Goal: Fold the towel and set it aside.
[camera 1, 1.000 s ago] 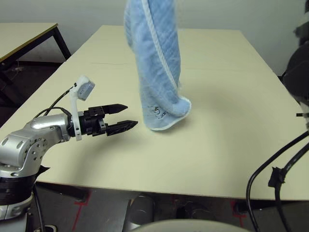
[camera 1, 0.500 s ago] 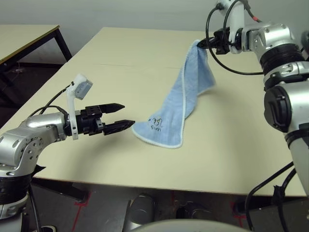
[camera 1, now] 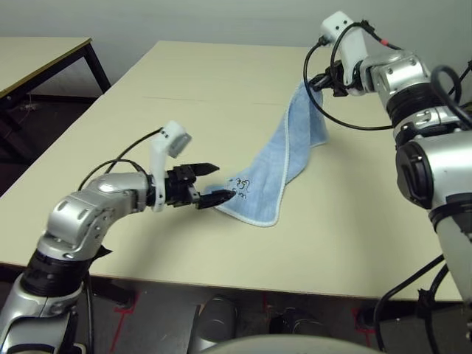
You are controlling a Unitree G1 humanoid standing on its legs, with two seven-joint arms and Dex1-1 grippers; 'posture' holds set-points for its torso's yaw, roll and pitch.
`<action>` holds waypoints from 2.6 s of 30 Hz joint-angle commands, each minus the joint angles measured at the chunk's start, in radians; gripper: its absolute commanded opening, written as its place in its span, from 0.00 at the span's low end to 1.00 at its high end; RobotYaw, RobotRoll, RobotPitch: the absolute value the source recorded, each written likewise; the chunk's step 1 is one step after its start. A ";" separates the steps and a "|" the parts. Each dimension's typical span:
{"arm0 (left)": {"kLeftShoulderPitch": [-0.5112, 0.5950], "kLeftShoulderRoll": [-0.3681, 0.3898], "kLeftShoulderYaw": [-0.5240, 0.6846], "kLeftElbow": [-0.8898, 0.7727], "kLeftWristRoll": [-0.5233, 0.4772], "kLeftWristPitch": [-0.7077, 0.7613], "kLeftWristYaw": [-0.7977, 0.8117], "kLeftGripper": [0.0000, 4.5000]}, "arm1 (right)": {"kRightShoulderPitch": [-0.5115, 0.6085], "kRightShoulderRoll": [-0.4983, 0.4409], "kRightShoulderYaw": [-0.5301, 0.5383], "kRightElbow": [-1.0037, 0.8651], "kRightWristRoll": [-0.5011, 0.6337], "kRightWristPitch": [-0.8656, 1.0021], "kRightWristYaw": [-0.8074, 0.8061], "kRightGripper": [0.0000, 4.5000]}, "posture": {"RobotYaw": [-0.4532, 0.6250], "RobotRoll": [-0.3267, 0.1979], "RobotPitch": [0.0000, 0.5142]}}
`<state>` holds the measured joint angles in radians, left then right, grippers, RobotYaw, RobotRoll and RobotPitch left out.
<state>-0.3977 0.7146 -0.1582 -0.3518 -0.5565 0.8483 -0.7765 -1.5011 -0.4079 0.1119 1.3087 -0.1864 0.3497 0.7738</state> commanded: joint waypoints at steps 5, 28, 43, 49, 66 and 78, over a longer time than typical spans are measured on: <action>-0.109 -0.065 -0.207 0.152 0.129 -0.056 -0.109 1.00 | 0.002 0.011 -0.008 0.015 -0.013 -0.019 -0.038 0.01 | 0.70 0.62 0.09; -0.317 -0.250 -0.463 0.382 0.376 -0.022 -0.215 1.00 | -0.034 0.060 -0.041 0.011 0.006 -0.023 -0.042 0.01 | 0.66 0.62 0.12; -0.317 -0.306 -0.480 0.463 0.428 0.009 -0.247 0.71 | -0.077 0.052 -0.081 0.006 0.029 -0.014 -0.021 0.00 | 0.65 0.62 0.11; -0.304 -0.324 -0.461 0.486 0.431 0.014 -0.238 0.26 | -0.082 0.052 -0.083 0.005 0.035 -0.012 -0.011 0.00 | 0.65 0.62 0.11; -0.263 -0.251 -0.238 0.423 0.347 0.041 -0.220 0.01 | -0.068 0.004 -0.085 -0.008 0.032 -0.003 0.056 0.00 | 0.65 0.62 0.12; -0.216 -0.007 0.191 0.184 -0.070 0.269 -0.386 0.01 | 0.029 -0.162 -0.015 -0.107 0.015 0.064 0.382 0.00 | 0.63 0.62 0.10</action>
<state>-0.6109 0.6836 -0.0126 -0.1567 -0.5715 1.0792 -1.1407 -1.4928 -0.5526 0.0741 1.2285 -0.1647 0.3953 1.1027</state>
